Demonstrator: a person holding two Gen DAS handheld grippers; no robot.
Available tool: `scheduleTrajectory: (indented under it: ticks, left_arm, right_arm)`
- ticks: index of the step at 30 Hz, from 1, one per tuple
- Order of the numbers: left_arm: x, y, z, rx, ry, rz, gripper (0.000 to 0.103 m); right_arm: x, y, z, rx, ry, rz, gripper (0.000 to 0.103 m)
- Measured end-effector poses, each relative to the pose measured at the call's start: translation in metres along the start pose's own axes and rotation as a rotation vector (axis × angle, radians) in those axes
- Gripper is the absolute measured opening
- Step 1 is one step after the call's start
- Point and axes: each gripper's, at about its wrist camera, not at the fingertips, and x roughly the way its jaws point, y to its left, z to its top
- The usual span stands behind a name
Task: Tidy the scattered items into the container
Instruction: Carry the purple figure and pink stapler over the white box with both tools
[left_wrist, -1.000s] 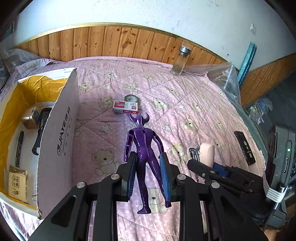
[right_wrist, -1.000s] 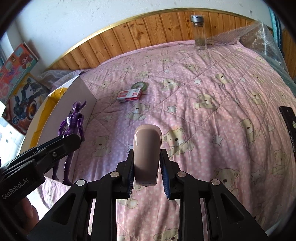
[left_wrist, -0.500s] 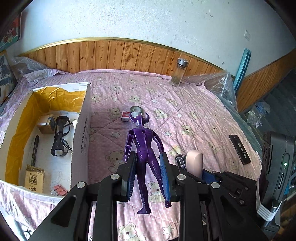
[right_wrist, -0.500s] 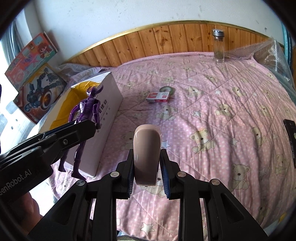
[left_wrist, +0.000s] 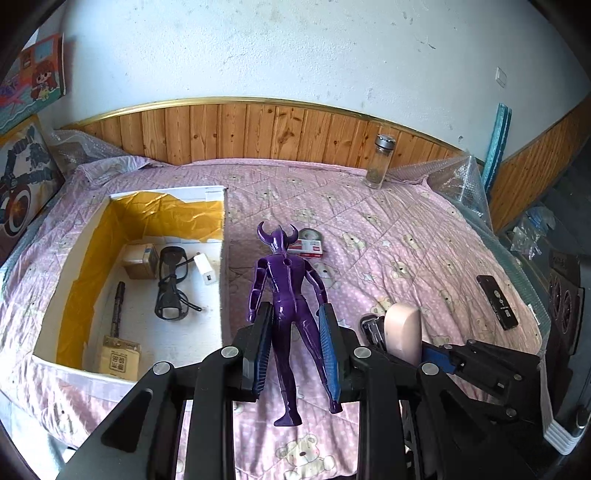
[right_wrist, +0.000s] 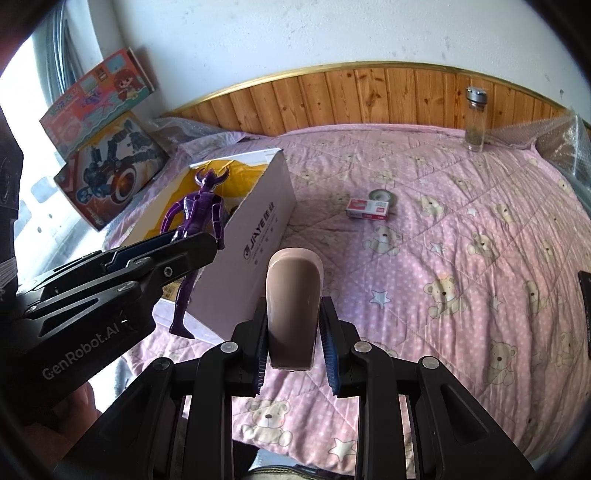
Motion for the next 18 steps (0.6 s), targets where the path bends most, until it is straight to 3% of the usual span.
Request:
scheduleTrajectory:
  ticks: [9, 18]
  left_arm:
    - [-0.008, 0.034, 0.001, -0.032, 0.002, 0.052, 0.026]
    - [-0.009, 0.062, 0.006, -0.100, 0.012, 0.027, 0.026]
  right_arm:
    - [0.000, 0.035, 0.014, -0.070, -0.017, 0.035, 0.027]
    - [0.005, 0.067, 0.026, -0.154, -0.012, 0.072, 0.027]
